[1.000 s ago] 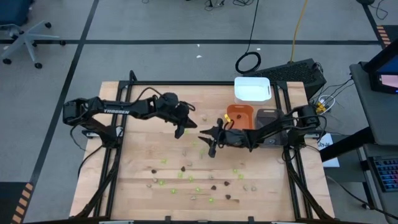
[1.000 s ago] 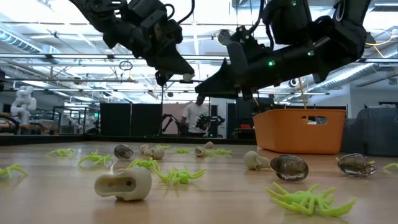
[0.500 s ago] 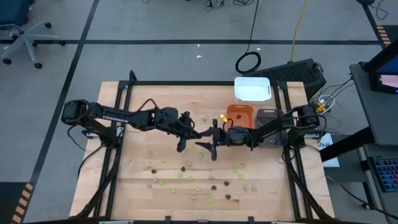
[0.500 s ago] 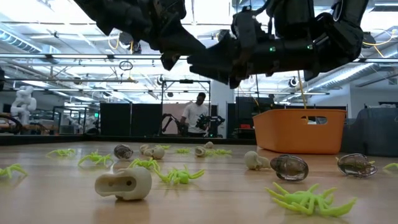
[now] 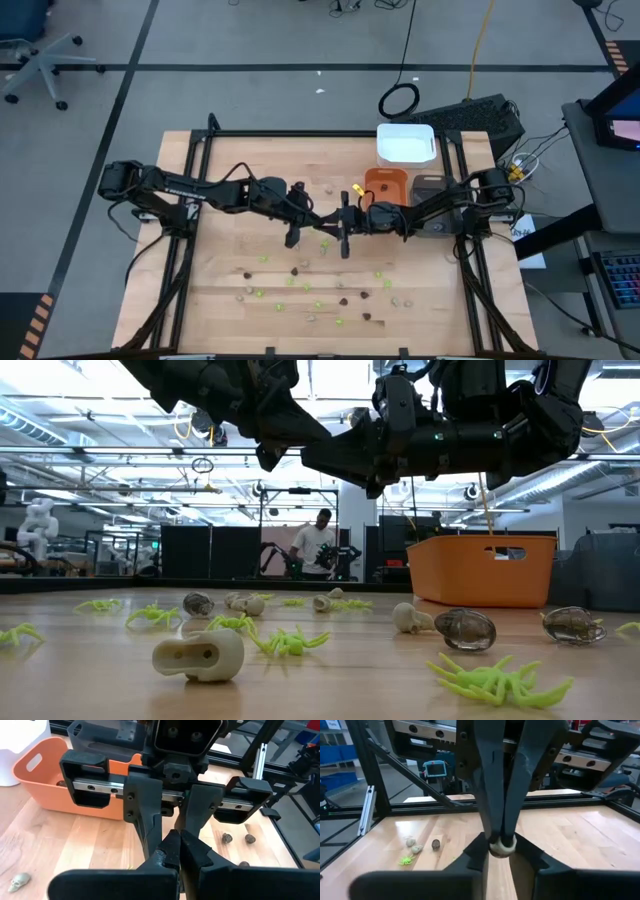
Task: Sort Halloween decoration
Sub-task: Put the white skull toy into the black bin
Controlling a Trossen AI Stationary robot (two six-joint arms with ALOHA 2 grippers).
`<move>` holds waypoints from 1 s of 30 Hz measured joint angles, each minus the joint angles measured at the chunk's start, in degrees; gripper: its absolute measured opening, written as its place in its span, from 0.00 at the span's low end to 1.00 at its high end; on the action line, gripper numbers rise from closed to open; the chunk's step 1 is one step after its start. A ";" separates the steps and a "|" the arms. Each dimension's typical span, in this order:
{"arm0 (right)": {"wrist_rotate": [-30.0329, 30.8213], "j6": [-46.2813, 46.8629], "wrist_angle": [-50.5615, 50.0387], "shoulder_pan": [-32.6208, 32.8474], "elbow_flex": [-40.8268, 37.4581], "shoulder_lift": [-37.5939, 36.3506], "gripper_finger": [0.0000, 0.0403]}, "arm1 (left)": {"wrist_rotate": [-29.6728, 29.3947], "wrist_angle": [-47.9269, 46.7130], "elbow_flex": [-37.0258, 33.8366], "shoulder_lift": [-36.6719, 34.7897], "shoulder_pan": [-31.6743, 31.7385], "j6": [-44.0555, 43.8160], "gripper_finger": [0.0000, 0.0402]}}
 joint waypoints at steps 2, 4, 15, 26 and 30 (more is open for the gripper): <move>0.04 -0.53 0.10 0.21 0.00 0.00 0.05 | 0.07 0.02 0.00 0.00 -0.02 0.37 0.00; 0.04 -1.15 0.10 0.26 0.00 0.00 0.03 | 0.07 0.10 0.00 0.00 -0.04 0.92 0.00; -0.09 -0.35 -1.07 0.31 0.00 0.00 0.03 | 0.92 0.16 0.00 0.00 0.02 1.97 0.14; 0.03 -0.15 -5.89 0.29 0.04 -2.53 0.00 | -3.26 -7.48 0.00 -6.23 0.07 2.04 0.47; 0.40 -0.30 -10.72 0.29 0.04 -4.98 0.00 | -6.32 -11.65 0.00 -9.40 0.07 2.05 0.48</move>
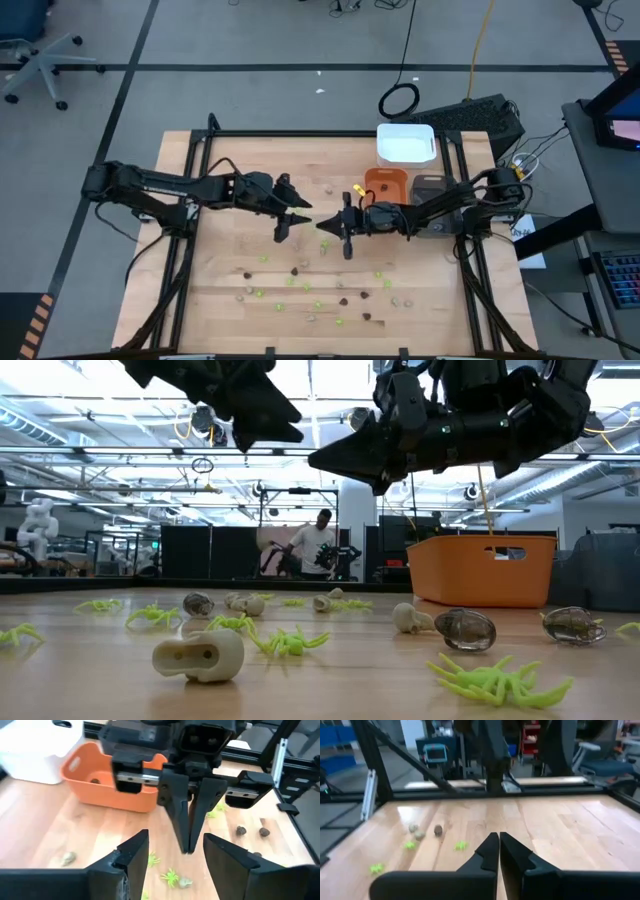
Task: Sort Halloween decoration
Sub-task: Put the white skull toy into the black bin
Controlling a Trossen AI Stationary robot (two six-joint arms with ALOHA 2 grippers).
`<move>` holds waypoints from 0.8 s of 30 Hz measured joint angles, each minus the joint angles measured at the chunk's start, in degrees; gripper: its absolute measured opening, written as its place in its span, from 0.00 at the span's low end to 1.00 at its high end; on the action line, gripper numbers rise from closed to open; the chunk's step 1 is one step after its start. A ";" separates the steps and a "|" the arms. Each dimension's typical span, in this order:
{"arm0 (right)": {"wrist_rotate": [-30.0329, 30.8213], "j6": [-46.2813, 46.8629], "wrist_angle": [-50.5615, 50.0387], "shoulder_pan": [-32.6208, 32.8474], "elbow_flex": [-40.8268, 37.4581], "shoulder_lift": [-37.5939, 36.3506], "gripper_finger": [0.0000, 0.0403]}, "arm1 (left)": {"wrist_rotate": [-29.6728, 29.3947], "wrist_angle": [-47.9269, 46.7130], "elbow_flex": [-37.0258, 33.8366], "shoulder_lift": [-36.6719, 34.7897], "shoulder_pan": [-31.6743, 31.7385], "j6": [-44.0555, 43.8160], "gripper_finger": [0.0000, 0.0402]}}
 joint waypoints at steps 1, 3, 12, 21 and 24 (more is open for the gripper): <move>0.39 -0.04 -1.00 0.00 0.00 -0.65 0.00 | -0.88 -1.01 0.00 -0.71 0.00 0.06 0.48; 1.40 -0.09 -4.24 -0.04 0.00 -2.21 0.00 | -3.24 -3.77 0.00 -1.67 -0.01 0.79 0.48; 1.58 1.22 -15.70 -0.09 0.00 -5.08 0.00 | -13.36 -13.03 -1.93 0.04 -0.13 -0.74 0.48; 4.26 1.82 -21.01 0.07 0.94 -4.84 0.10 | -13.43 -5.76 -9.24 0.66 -0.74 -3.79 0.48; 4.25 1.83 -27.74 0.74 4.08 -4.81 0.17 | -13.37 -5.37 -9.86 0.68 -1.22 -5.07 0.48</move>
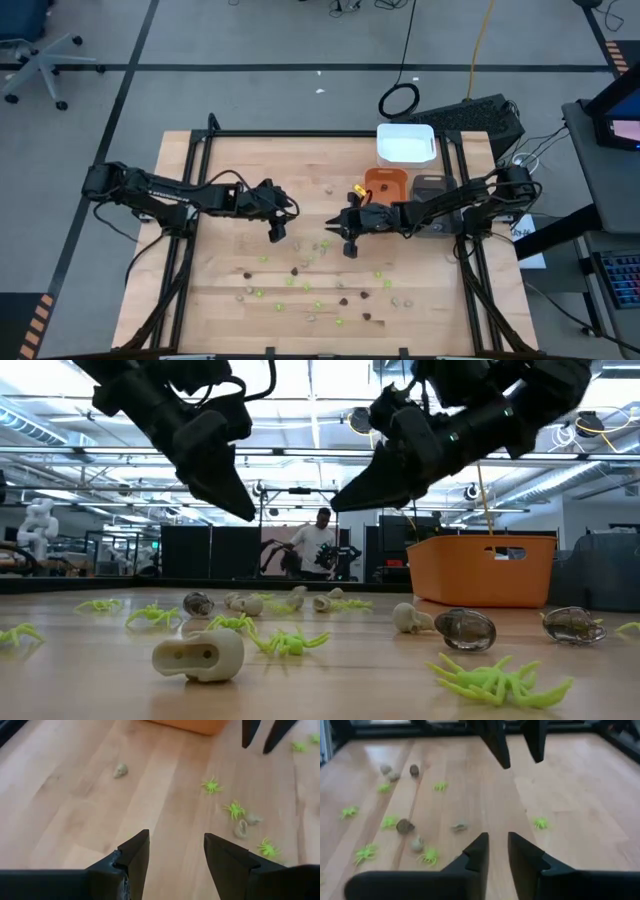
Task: Sort Halloween decoration
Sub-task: Put the white skull toy into the black bin
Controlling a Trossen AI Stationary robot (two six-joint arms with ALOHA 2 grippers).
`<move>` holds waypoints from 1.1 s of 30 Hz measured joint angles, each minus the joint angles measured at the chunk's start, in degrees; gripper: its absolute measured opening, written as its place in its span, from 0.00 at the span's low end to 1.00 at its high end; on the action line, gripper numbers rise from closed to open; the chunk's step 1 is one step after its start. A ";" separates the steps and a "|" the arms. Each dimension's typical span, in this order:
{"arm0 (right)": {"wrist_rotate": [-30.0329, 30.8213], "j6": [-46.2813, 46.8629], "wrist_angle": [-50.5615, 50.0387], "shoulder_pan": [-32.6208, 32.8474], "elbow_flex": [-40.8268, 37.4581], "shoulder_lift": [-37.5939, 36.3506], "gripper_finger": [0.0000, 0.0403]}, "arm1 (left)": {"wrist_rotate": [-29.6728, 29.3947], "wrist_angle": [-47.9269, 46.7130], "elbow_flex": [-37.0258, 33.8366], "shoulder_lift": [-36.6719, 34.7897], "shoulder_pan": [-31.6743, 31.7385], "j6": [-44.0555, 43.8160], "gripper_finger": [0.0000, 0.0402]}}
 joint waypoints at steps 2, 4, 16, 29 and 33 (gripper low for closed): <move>-0.01 0.00 -3.33 0.66 2.21 0.21 0.22 | 0.02 1.03 -0.70 -0.02 -0.38 -0.11 0.48; -0.11 0.01 -5.76 1.30 3.86 0.68 0.26 | 0.04 1.62 -1.41 0.00 -0.78 -0.13 0.48; -3.19 6.39 -14.17 2.50 11.14 7.26 0.36 | 0.20 2.43 -2.90 0.00 -5.28 -3.12 0.48; -1.25 5.80 -26.88 2.21 21.08 16.76 0.37 | -2.74 2.25 -2.93 0.00 -10.53 -3.10 0.48; -1.36 5.30 -26.11 2.19 21.16 18.64 0.37 | -3.50 2.35 -2.93 0.00 -10.85 -3.10 0.48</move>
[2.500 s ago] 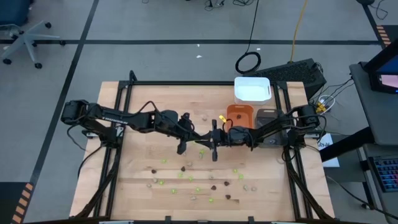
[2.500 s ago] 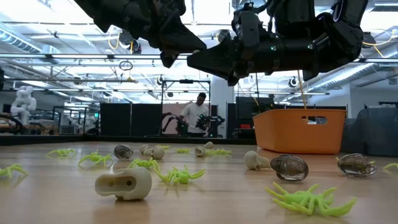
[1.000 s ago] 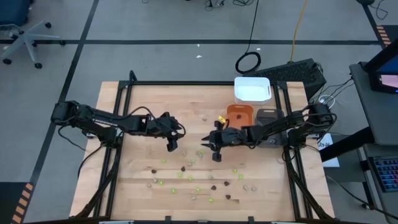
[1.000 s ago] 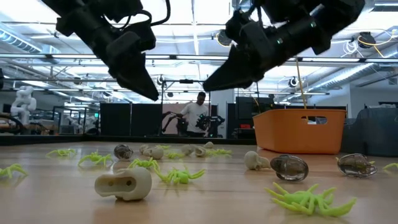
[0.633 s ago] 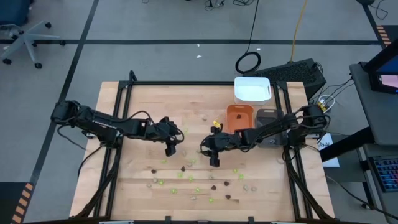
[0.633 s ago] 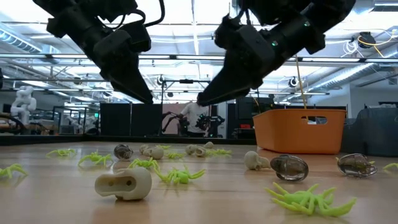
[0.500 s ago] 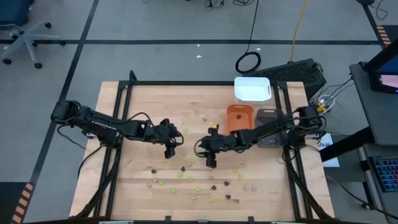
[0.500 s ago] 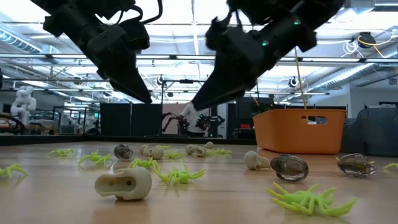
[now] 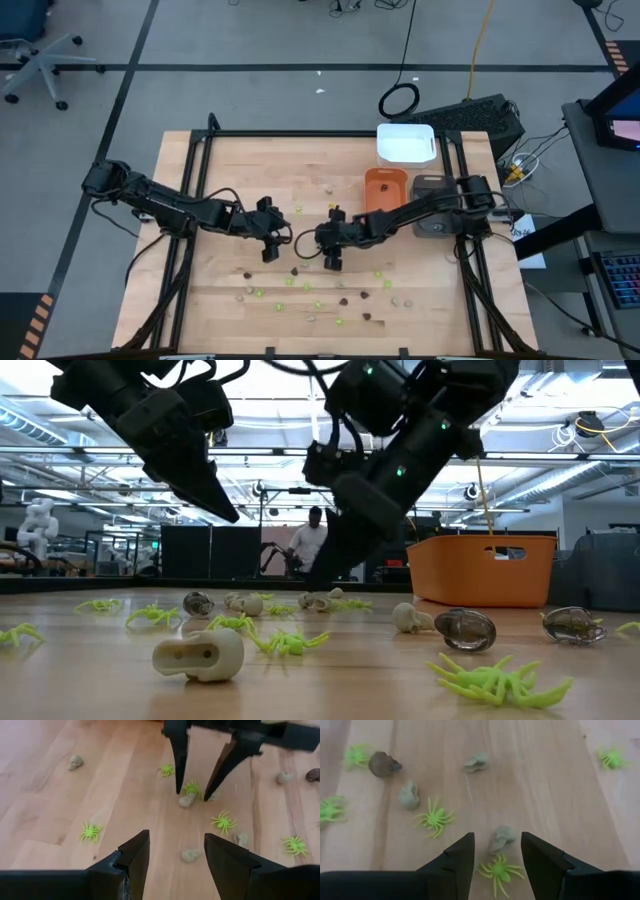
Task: Sort Halloween decoration
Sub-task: Put the white skull toy into the black bin
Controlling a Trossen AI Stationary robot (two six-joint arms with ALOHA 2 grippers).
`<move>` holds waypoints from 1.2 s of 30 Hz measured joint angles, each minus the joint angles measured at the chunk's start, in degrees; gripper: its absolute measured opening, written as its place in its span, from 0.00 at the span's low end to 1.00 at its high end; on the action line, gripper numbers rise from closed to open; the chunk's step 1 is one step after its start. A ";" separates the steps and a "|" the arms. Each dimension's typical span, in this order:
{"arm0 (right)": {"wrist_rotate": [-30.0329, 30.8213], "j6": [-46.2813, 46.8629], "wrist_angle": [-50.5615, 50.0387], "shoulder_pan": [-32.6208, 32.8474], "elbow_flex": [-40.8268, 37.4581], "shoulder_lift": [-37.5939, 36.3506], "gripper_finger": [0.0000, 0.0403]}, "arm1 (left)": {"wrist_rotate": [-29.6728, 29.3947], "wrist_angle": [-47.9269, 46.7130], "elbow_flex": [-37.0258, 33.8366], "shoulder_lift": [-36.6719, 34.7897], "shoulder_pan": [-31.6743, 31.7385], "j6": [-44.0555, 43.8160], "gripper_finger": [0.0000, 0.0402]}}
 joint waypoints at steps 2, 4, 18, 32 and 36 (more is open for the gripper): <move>-0.02 0.00 1.04 0.00 0.00 0.88 0.37 | -0.57 -0.06 0.00 0.00 -0.01 0.00 0.48; 0.15 -0.02 1.55 0.00 0.00 1.11 0.37 | -0.63 -0.04 0.00 0.00 -0.01 0.02 0.48; -1.73 -2.56 1.31 -0.44 0.02 1.25 0.34 | -0.80 0.07 0.00 0.00 0.01 0.07 0.48; -1.77 -3.22 1.14 -0.44 0.00 1.25 0.27 | -1.87 -0.03 0.00 0.00 0.01 0.42 0.48; -1.77 -4.06 1.07 -0.44 0.00 1.25 0.26 | -1.87 -0.04 0.00 0.00 0.01 0.42 0.48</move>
